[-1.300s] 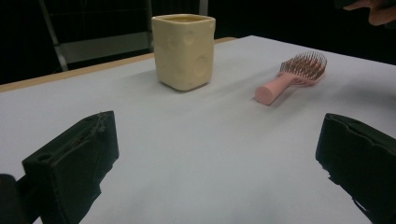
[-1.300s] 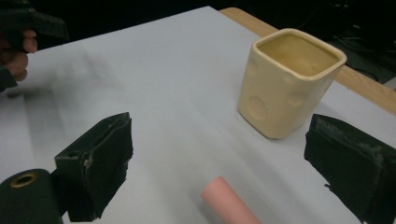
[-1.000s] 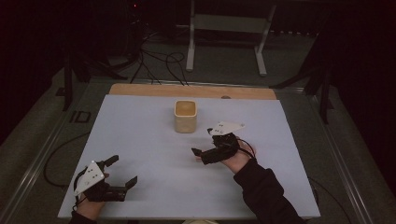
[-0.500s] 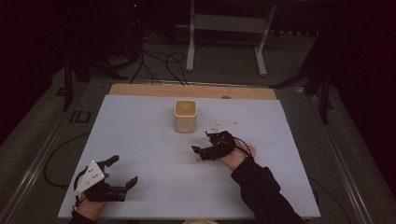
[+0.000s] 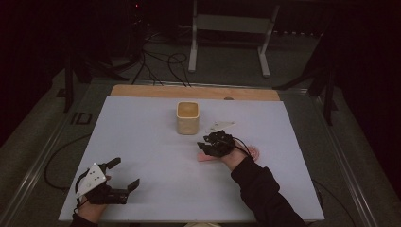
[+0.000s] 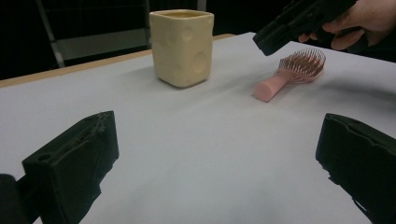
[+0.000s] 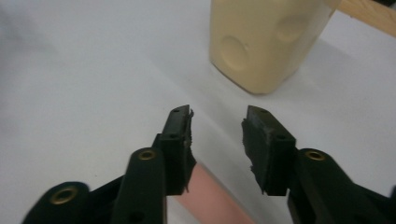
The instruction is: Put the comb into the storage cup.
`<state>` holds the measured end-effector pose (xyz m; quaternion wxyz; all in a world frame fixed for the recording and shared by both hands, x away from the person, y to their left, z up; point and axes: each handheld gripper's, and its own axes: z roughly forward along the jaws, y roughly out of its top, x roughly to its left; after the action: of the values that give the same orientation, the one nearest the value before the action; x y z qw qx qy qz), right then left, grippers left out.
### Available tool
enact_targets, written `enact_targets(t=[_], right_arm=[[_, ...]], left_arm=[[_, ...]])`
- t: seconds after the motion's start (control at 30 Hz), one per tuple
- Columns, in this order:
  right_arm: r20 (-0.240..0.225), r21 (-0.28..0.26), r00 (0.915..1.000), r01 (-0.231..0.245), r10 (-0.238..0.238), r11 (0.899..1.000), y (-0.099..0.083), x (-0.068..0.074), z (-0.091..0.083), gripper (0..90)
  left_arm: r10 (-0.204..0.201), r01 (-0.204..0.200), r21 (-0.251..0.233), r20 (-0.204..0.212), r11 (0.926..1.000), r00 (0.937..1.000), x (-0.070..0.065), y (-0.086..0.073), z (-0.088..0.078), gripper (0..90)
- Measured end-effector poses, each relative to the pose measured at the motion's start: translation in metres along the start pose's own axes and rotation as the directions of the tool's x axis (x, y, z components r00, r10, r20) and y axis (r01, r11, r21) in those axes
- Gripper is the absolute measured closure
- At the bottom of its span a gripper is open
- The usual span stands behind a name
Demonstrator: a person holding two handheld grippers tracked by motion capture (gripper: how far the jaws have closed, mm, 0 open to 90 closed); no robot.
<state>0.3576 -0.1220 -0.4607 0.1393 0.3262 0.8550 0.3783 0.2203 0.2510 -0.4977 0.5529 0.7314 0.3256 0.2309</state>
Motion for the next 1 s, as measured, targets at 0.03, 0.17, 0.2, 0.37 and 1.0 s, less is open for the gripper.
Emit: enact_targets(t=[0.03,0.17,0.2,0.37,1.0], right_arm=[[0.002,0.007,1.0,0.005,-0.005,1.0,0.0,0.0,0.002,63.7],[0.006,0.03,1.0,0.002,-0.002,1.0,-0.001,-0.001,0.005,71.3],[0.006,0.03,1.0,0.002,-0.002,1.0,-0.001,-0.001,0.005,71.3],[0.01,0.055,0.9999,-0.002,0.001,0.998,-0.001,-0.003,0.008,78.4],[0.022,0.194,0.9998,-0.002,-0.003,0.981,-0.003,0.0,0.034,89.9]], left_arm=[[-0.001,0.001,0.001,0.001,1.0,1.0,0.0,0.0,0.0,0.1],[0.0,0.0,0.002,0.001,1.0,1.0,0.0,0.0,0.0,0.1],[0.0,0.0,0.002,0.001,1.0,1.0,0.0,0.0,0.0,0.1],[-0.002,0.002,0.002,0.002,1.0,1.0,0.0,0.0,0.0,0.1],[-0.001,0.001,0.007,0.007,1.0,1.0,0.0,0.0,0.001,0.1]])
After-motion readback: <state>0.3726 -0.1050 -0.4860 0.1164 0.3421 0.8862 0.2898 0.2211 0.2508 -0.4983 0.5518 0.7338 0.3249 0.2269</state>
